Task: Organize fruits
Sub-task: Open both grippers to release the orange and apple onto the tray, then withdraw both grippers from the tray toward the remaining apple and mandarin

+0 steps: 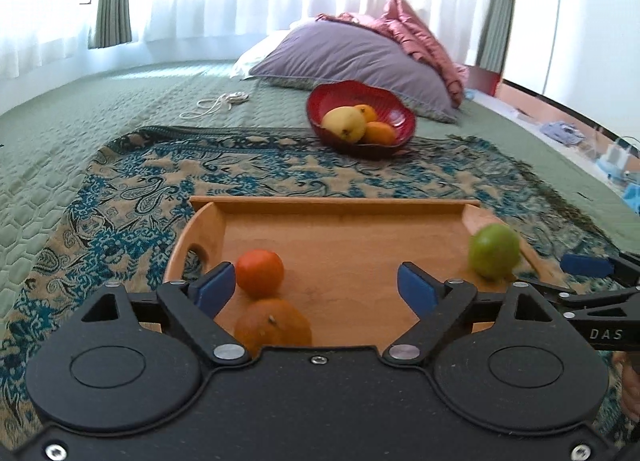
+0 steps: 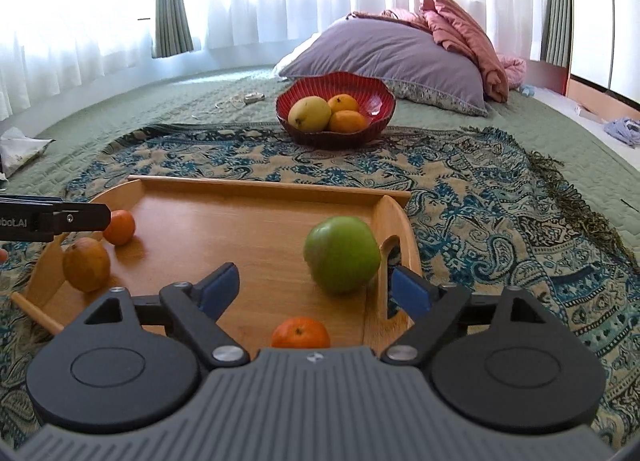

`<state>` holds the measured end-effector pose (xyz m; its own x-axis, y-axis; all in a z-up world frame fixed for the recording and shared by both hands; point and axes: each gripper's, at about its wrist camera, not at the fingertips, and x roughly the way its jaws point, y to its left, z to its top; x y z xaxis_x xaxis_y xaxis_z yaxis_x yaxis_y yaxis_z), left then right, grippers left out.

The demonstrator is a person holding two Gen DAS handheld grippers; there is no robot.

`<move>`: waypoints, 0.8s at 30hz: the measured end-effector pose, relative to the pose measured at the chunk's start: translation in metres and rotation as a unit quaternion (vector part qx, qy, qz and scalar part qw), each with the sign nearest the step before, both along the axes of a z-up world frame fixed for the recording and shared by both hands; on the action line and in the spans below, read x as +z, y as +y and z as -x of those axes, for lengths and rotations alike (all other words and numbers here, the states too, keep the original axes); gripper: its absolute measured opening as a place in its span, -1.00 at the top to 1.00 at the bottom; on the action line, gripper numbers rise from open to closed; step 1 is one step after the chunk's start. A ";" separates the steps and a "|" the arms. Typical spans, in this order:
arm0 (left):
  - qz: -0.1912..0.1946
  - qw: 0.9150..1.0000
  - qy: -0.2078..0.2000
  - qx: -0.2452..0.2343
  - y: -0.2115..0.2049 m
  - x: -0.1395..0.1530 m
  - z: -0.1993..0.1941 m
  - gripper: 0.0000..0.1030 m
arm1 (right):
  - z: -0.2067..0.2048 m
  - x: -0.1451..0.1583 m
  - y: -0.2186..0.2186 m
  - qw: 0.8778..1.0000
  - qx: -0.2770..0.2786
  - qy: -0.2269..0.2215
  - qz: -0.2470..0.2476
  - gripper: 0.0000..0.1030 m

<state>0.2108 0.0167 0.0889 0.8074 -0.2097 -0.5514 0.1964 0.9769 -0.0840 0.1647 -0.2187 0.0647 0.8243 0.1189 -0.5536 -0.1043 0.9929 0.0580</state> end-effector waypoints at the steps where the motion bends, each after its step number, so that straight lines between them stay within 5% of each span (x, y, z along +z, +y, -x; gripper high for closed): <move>1: -0.003 1.000 -0.004 -0.003 -0.001 0.000 0.007 -0.75 | 0.005 0.001 0.001 1.000 0.001 -0.005 0.002 -0.84; 5: -0.005 1.000 -0.007 -0.016 -0.004 -0.002 0.031 -0.82 | 0.028 0.003 0.003 1.000 0.010 -0.027 0.011 -0.99; 24: 0.000 0.999 0.012 -0.051 -0.012 -0.039 0.096 -0.91 | 0.097 -0.026 -0.008 0.998 0.011 -0.053 0.019 -1.00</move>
